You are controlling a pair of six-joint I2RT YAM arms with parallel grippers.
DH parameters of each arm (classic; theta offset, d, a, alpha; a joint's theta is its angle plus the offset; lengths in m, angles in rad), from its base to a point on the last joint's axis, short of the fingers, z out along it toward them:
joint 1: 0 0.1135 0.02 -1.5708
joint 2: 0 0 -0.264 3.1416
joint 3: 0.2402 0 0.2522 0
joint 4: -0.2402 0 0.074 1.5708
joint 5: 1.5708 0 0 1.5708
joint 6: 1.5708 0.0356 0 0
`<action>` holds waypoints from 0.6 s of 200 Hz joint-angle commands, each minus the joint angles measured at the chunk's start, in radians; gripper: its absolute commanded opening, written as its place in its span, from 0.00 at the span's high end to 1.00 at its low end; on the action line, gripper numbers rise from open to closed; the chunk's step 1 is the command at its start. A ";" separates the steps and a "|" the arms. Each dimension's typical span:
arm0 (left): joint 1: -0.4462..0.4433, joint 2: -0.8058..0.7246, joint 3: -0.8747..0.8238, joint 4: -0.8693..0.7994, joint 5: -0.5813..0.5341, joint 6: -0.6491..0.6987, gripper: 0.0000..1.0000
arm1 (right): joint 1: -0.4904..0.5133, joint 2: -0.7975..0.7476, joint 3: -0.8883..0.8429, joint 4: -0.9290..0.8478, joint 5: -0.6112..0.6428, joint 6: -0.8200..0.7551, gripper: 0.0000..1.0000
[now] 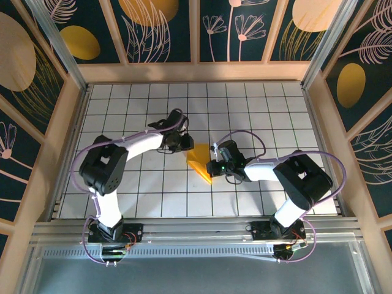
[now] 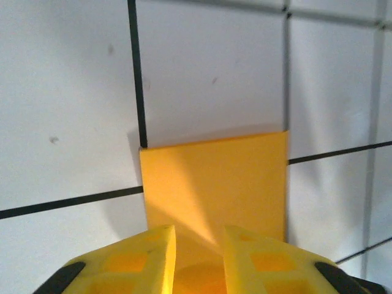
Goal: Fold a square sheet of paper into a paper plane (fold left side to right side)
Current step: Third fold the triangle at the center of the table.
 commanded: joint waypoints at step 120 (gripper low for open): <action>-0.093 -0.104 -0.415 0.542 0.335 -0.139 0.94 | 0.004 0.043 -0.004 -0.090 0.009 -0.001 1.00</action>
